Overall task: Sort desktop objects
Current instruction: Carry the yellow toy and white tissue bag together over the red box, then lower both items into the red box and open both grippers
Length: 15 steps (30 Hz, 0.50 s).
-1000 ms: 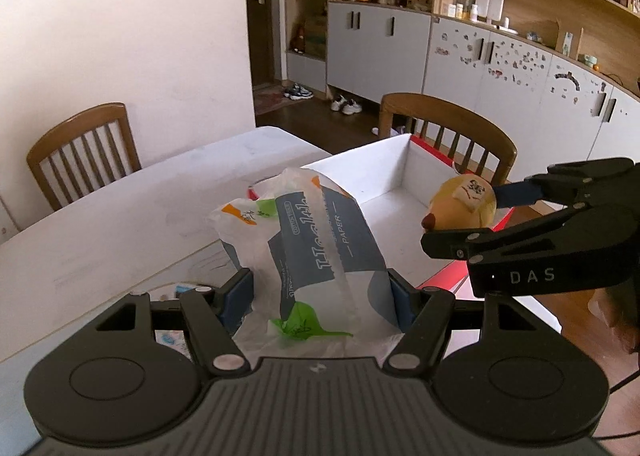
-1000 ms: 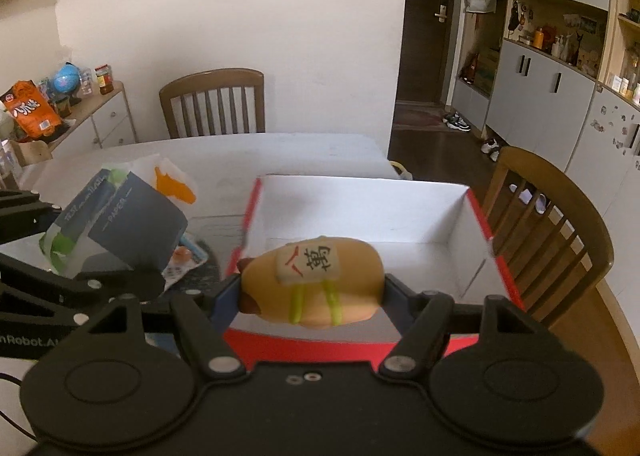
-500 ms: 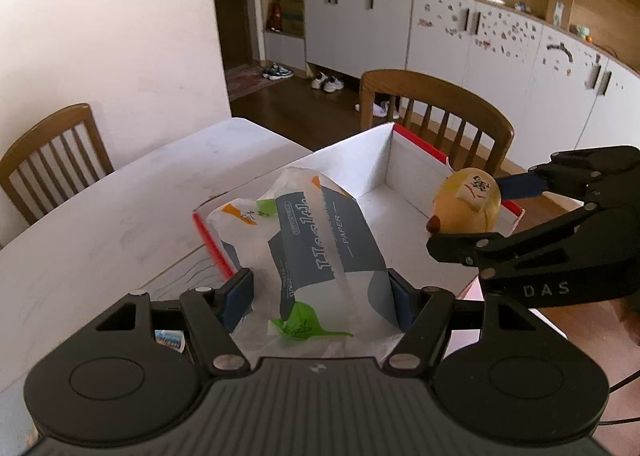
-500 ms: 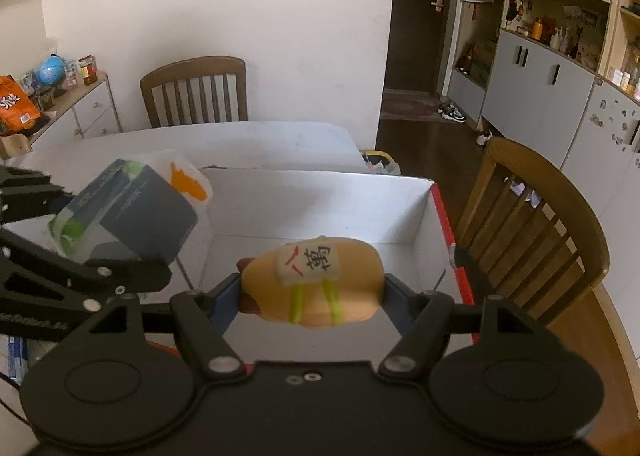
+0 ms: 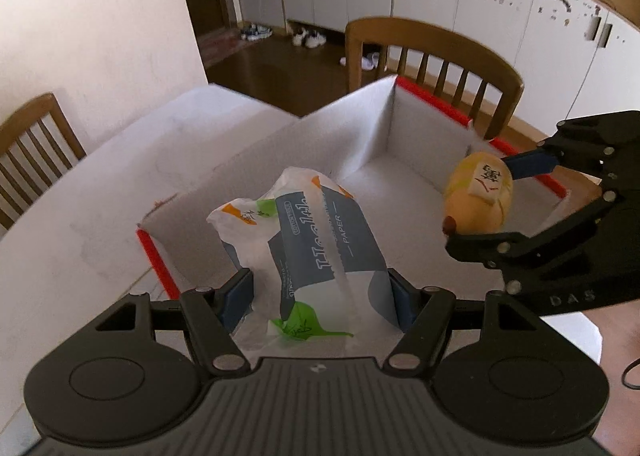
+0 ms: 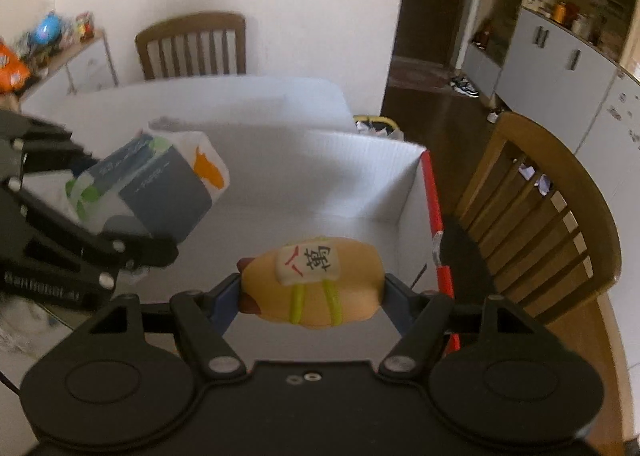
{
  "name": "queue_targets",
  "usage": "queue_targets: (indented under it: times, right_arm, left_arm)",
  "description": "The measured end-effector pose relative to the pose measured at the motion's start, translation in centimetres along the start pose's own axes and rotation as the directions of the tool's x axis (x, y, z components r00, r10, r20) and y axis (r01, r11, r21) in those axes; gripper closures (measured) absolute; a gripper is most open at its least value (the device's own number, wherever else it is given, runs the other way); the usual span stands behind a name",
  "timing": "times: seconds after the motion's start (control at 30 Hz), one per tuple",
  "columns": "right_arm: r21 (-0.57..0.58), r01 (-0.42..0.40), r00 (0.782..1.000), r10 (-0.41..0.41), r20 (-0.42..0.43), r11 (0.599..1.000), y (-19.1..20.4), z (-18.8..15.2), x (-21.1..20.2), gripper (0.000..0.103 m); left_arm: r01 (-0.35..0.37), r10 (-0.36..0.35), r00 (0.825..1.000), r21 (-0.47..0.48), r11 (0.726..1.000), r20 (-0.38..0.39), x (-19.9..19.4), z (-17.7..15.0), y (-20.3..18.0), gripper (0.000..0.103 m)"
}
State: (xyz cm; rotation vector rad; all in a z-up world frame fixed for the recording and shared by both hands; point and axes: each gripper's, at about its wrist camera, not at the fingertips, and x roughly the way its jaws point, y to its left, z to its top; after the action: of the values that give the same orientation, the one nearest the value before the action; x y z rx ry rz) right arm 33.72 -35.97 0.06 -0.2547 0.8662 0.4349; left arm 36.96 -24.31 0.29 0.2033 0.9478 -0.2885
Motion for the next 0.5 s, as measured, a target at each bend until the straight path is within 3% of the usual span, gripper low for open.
queue_targets:
  times: [0.27, 0.5]
  right_arm:
    - [-0.085, -0.054, 0.996, 0.048, -0.073, 0.995, -0.3, 0.1, 3.3, 0.03]
    - [-0.15, -0.064, 0.988, 0.041, -0.151, 0.987, 0.1, 0.1, 6.2, 0.03]
  left_arm:
    - [0.02, -0.02, 0.996, 0.004, 1.0, -0.082, 3.7, 1.1, 1.1, 0.033]
    - [0.043, -0.035, 0.987, 0.048, 0.998, -0.158, 6.1, 1.4, 0.7, 0.033]
